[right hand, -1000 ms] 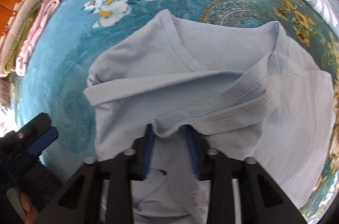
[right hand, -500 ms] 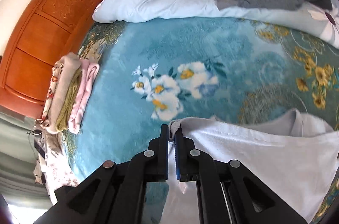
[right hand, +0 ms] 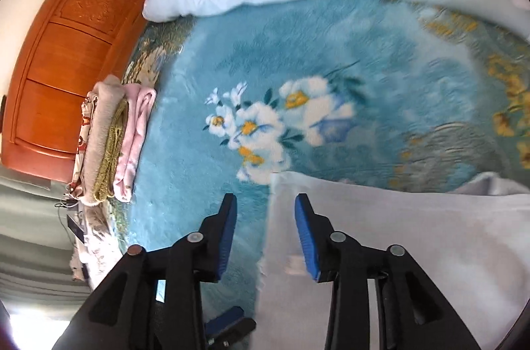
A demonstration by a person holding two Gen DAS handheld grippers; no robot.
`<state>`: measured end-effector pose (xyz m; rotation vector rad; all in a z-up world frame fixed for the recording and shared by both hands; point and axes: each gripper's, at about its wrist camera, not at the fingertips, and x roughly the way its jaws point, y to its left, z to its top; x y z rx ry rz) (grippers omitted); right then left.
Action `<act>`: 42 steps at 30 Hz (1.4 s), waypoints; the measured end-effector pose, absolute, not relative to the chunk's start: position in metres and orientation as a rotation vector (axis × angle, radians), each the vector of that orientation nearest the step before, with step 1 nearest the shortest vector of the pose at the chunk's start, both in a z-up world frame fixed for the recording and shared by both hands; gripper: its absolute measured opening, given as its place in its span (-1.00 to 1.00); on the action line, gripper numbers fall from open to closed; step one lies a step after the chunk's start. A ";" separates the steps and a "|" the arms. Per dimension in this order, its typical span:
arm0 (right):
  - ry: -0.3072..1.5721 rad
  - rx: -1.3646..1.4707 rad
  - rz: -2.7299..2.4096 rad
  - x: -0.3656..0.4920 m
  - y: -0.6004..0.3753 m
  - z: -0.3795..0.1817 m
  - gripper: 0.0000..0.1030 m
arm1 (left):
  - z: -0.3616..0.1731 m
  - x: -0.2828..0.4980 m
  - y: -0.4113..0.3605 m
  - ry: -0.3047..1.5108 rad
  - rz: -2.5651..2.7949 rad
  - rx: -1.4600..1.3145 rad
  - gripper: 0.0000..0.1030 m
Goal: Fold clothes
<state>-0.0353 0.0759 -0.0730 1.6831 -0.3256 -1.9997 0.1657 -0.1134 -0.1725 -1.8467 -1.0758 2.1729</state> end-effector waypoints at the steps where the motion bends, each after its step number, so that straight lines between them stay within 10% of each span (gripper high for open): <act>1: -0.307 1.675 -2.039 -0.030 0.092 -0.067 -0.04 | -0.171 0.164 -0.106 -1.015 2.168 -1.849 -0.09; 6: -0.360 1.765 -2.166 0.015 0.185 -0.070 -0.04 | -0.165 0.164 -0.082 -0.779 2.178 -1.921 -0.82; 19: -0.639 2.089 -2.225 0.127 0.349 -0.120 -0.04 | -0.170 0.181 -0.093 -0.588 2.207 -2.246 -0.83; 27: -0.642 1.936 -2.342 0.122 0.351 -0.118 -0.05 | -0.163 0.191 -0.127 -0.942 2.225 -2.122 -0.83; 32: -0.545 1.916 -2.238 0.120 0.336 -0.119 -0.84 | -0.127 0.196 -0.127 -0.971 2.362 -1.810 -0.81; 42: -0.609 2.034 -2.226 0.145 0.376 -0.125 -0.86 | -0.112 0.177 -0.024 -0.662 2.166 -1.762 -0.79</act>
